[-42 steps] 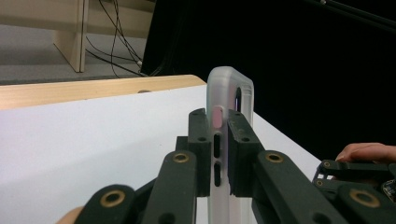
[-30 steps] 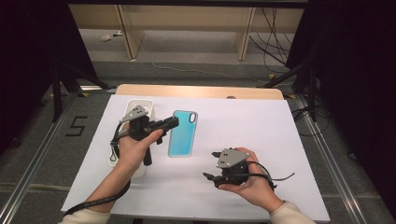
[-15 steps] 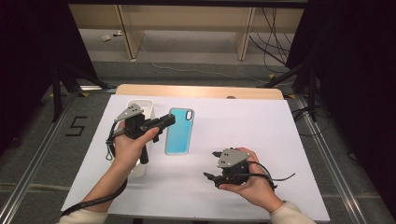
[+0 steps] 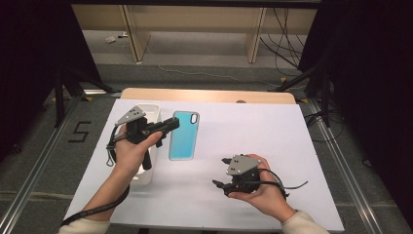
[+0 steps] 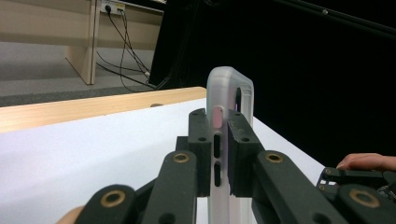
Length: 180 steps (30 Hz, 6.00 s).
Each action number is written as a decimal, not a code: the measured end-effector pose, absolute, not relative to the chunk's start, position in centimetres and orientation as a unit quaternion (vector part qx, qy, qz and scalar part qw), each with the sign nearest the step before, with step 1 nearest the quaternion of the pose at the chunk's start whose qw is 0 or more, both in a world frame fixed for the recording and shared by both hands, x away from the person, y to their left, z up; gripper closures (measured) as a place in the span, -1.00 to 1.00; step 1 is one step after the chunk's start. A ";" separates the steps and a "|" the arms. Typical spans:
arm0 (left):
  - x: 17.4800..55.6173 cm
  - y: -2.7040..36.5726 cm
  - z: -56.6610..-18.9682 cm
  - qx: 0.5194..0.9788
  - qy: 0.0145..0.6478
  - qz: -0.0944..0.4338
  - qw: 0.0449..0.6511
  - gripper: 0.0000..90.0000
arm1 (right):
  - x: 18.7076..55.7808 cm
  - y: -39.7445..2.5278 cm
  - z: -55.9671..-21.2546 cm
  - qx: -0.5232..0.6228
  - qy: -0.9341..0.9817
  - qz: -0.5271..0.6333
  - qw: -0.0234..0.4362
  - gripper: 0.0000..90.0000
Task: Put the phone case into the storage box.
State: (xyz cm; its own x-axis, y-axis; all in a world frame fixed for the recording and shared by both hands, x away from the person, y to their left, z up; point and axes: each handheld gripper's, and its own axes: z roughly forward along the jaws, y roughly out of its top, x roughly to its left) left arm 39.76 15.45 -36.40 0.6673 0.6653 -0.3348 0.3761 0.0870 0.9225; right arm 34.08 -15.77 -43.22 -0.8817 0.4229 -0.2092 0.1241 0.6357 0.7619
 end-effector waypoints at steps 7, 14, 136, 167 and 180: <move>39.8 15.9 -36.3 0.667 0.391 0.119 0.623 0.82 | 34.1 -15.8 -43.3 0.156 0.884 0.398 0.187 -0.38; 39.8 16.2 -36.2 0.667 0.391 0.121 0.623 0.82 | 34.1 -15.8 -43.3 0.157 0.884 0.399 0.187 -0.38; 41.0 22.5 -35.1 0.648 0.410 0.174 0.618 0.82 | 34.3 -15.8 -43.6 0.161 0.883 0.400 0.185 -0.41; 42.4 24.1 -35.2 0.645 0.410 0.179 0.619 0.82 | 34.3 -15.8 -43.7 0.166 0.883 0.400 0.183 -0.42; 43.1 24.8 -35.2 0.647 0.410 0.184 0.616 0.82 | 34.2 -15.7 -43.7 0.165 0.883 0.399 0.182 -0.42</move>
